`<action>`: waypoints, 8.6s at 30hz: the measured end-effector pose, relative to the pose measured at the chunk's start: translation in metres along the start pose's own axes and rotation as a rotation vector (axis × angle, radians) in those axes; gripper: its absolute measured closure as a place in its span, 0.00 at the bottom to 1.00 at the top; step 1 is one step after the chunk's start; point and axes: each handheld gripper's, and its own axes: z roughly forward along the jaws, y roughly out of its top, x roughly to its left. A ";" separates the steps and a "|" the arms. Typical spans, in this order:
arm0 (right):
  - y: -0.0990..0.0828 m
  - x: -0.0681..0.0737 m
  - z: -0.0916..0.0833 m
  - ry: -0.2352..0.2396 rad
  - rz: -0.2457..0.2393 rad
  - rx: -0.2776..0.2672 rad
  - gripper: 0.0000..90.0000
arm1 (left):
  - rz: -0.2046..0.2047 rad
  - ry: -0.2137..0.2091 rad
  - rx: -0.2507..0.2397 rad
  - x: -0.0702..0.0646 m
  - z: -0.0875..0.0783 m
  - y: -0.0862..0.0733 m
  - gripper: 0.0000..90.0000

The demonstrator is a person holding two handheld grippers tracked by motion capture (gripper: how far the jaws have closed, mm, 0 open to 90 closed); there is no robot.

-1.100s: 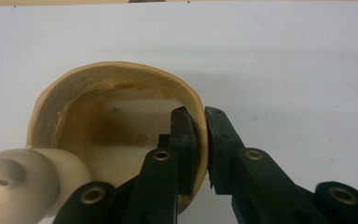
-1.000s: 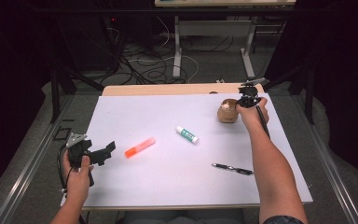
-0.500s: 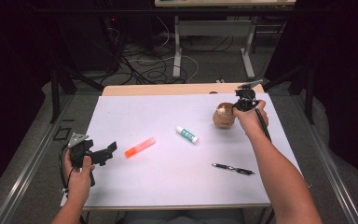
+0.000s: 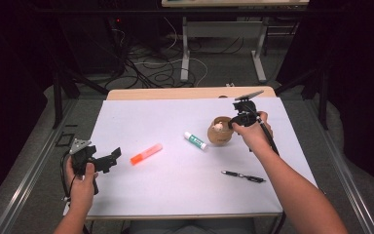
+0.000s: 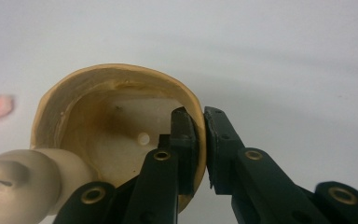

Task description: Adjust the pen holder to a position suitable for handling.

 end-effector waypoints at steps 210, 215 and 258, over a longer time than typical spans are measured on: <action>-0.136 -0.057 -0.016 0.039 -0.091 -0.349 0.19 | 0.211 -0.100 0.463 -0.040 0.081 -0.013 0.98; -0.136 -0.056 -0.016 0.039 -0.098 -0.345 0.19 | 0.199 -0.113 0.485 -0.046 0.079 -0.015 0.98; -0.137 -0.055 -0.013 0.051 -0.112 -0.330 0.19 | 0.332 -0.054 0.491 -0.076 0.083 -0.018 0.57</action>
